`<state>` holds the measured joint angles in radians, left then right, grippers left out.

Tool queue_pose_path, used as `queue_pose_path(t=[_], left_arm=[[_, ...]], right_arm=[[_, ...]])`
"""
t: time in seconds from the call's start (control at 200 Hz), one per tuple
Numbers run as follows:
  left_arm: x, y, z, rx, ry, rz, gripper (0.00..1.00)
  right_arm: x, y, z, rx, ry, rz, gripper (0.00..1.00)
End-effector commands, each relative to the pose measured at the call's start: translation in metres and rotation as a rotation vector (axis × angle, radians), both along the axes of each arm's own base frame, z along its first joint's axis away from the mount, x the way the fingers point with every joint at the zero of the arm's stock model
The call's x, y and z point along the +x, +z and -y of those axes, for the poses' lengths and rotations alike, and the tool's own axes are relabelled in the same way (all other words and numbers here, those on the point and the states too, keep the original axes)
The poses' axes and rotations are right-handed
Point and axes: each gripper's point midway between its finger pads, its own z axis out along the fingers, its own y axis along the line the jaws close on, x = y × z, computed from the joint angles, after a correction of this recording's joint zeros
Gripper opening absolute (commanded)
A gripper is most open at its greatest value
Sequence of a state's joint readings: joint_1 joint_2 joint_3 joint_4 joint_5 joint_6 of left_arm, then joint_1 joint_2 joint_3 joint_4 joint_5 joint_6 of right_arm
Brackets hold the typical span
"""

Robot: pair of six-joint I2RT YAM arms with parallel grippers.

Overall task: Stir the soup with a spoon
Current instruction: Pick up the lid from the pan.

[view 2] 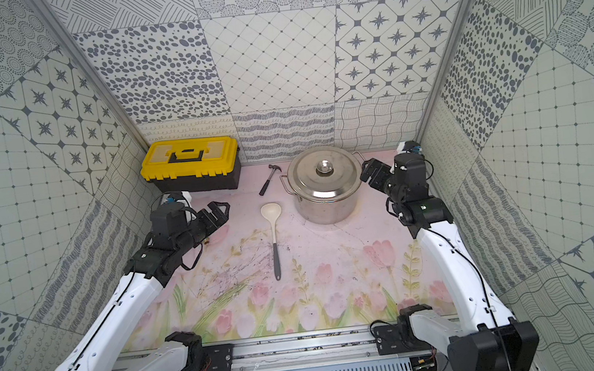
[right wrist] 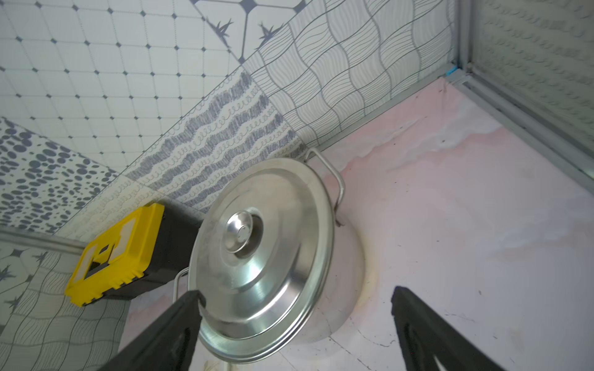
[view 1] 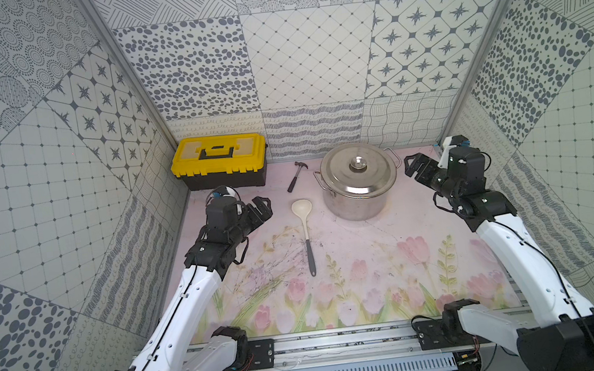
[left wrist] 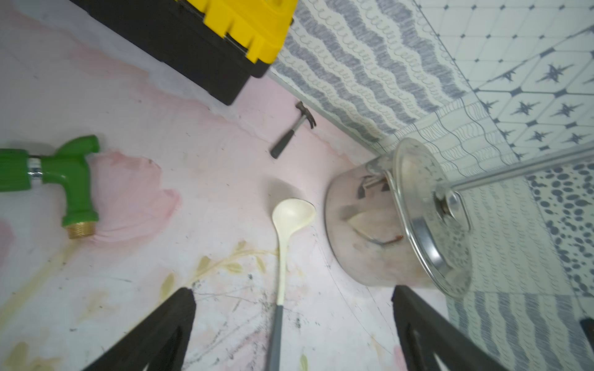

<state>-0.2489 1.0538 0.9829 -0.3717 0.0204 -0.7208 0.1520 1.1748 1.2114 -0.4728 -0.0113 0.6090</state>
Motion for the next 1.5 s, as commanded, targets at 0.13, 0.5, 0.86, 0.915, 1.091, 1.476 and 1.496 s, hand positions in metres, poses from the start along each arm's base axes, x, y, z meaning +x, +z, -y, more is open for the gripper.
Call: queue_pose_path(t=[0.13,0.5,0.86,0.915,1.091,1.476,1.496], left_arm=[[-0.052,-0.002,0.063,0.134,-0.128,-0.32,0.98],[-0.048,0.011,0.098,0.127,-0.181,-0.294,0.99],[-0.045,0.016,0.101,0.105,-0.184,-0.262,0.99],[-0.045,0.017,0.101,0.105,-0.182,-0.256,0.99],[-0.042,0.019,0.1,0.114,-0.186,-0.238,0.99],[-0.036,0.014,0.098,0.104,-0.18,-0.252,1.0],[-0.036,0.013,0.098,0.104,-0.178,-0.253,0.99]], right_arm=[[0.033,0.009,-0.073,-0.196,0.185,-0.097,0.88],[0.085,-0.037,-0.106,-0.396,0.211,-0.269,0.7],[0.112,-0.069,-0.116,-0.436,0.222,-0.342,0.71],[0.114,-0.073,-0.117,-0.441,0.222,-0.356,0.71],[0.121,-0.083,-0.118,-0.454,0.219,-0.381,0.72],[0.129,-0.099,-0.121,-0.462,0.232,-0.412,0.71],[0.129,-0.099,-0.121,-0.464,0.232,-0.413,0.7]])
